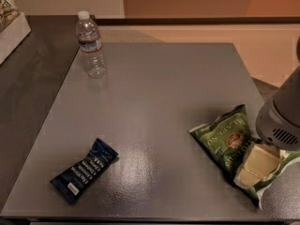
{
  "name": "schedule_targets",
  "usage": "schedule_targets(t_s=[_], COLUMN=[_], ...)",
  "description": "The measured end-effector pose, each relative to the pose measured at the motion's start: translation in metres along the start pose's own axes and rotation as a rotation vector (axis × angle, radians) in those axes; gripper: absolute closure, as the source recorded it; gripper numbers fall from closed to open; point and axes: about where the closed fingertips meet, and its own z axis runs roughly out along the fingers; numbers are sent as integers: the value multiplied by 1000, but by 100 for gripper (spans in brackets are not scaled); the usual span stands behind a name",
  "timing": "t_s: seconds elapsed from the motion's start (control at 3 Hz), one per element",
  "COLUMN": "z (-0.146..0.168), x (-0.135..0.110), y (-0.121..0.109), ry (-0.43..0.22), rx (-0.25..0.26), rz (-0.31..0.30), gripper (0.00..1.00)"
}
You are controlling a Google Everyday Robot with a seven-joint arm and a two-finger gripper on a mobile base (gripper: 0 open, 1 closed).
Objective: Move green jalapeno chip bag near water bottle
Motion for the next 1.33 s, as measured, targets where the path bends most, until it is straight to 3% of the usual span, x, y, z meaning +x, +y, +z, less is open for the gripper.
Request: schedule_targets(t_s=[0.67, 1.0, 1.33], z=[-9, -27, -48], x=[-2, -16, -41], y=[-4, -7, -13], ry=[-39, -83, -129], rx=[11, 32, 57], rz=[5, -28, -77], gripper=[64, 88, 100])
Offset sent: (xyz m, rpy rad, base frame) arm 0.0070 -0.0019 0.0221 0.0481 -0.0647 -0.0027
